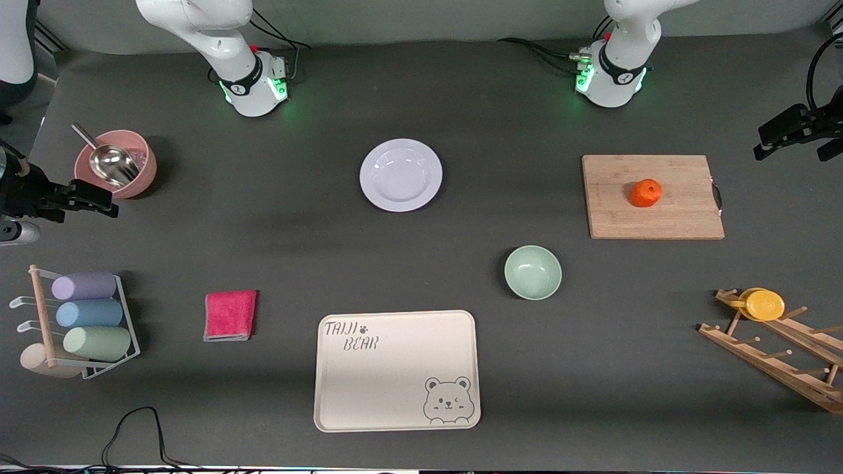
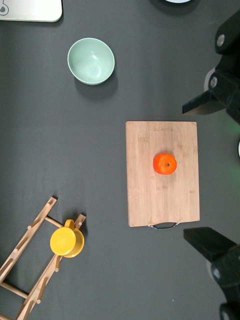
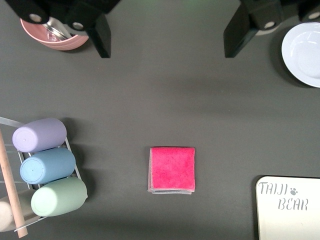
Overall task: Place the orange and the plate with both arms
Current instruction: 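Move the left gripper toward the orange while the right gripper reaches the plate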
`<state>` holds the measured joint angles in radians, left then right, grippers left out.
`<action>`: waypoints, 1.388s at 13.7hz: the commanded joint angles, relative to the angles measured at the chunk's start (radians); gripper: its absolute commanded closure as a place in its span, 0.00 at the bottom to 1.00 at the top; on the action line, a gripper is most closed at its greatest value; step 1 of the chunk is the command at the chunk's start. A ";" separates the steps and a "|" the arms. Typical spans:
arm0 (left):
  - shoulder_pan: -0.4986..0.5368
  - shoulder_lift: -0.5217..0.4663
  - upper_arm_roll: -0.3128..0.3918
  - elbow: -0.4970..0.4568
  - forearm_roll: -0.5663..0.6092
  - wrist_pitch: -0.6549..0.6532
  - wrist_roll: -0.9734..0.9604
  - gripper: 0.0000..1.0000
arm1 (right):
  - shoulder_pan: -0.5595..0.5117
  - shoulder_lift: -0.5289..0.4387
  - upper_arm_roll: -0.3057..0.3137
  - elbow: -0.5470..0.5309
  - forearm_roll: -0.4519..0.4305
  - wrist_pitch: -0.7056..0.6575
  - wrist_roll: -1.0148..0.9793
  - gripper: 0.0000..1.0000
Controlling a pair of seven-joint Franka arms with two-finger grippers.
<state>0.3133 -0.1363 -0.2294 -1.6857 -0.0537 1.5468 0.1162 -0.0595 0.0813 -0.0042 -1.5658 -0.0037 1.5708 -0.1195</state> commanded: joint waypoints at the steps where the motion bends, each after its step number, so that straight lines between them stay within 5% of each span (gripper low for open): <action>1: 0.003 0.009 -0.002 0.020 0.017 -0.002 0.010 0.00 | -0.005 -0.012 0.007 -0.003 -0.021 -0.005 0.023 0.00; 8: -0.003 0.041 -0.007 -0.034 0.022 -0.062 0.010 0.00 | 0.001 -0.020 0.007 -0.026 -0.012 -0.005 0.037 0.00; 12: 0.003 0.018 -0.005 -0.173 0.028 -0.041 -0.003 0.01 | 0.073 -0.145 0.010 -0.163 -0.005 0.027 0.163 0.00; 15: 0.001 -0.081 -0.007 -0.384 0.028 0.132 -0.003 0.01 | 0.208 -0.280 0.010 -0.322 0.005 0.103 0.370 0.00; 19: -0.006 -0.206 -0.008 -0.681 0.026 0.399 -0.004 0.01 | 0.403 -0.316 0.010 -0.393 0.005 0.159 0.631 0.00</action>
<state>0.3126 -0.2246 -0.2381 -2.1911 -0.0354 1.8326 0.1168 0.2820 -0.1995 0.0174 -1.8990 0.0008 1.6883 0.4150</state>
